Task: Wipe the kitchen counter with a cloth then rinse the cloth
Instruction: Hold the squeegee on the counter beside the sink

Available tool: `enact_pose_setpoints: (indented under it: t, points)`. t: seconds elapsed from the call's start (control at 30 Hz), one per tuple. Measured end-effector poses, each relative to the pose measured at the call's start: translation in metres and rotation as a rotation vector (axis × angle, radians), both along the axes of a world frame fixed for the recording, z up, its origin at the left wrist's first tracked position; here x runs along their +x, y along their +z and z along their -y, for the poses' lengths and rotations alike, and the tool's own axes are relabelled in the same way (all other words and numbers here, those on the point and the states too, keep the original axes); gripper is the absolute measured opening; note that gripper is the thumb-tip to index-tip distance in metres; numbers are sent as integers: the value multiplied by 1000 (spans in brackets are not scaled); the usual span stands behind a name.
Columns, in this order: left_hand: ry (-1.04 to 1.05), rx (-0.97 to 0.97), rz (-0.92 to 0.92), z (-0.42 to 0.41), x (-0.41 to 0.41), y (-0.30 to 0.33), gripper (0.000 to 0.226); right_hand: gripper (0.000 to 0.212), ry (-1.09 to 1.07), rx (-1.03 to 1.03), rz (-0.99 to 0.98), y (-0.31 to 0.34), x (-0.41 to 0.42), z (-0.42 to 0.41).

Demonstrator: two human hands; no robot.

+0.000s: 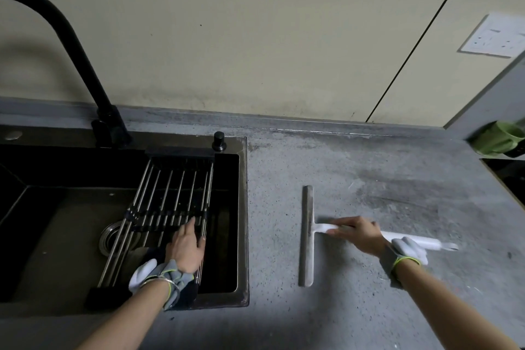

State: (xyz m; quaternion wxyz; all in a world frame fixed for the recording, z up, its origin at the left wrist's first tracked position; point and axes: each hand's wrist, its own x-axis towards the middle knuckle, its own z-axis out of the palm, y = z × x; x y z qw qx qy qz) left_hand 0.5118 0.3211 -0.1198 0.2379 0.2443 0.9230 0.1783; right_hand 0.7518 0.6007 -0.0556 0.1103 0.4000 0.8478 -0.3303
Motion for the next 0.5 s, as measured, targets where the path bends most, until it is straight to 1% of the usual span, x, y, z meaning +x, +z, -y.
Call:
enact_pose_setpoints:
  t: [0.03,0.13,0.33,0.5]
  points:
    - [1,1,2,-4,-4,0,58,35,18,-3,5,-4,-7,0]
    - [2,-5,15,-15,-13,-2,58,29,69,-8,7,-13,-30,6]
    - [-12,-32,-54,-34,-25,-13,54,34,202,11,-30,-20,-76,29]
    - [-1,-45,-73,-45,-29,-17,55,36,267,-30,-58,-26,-94,34]
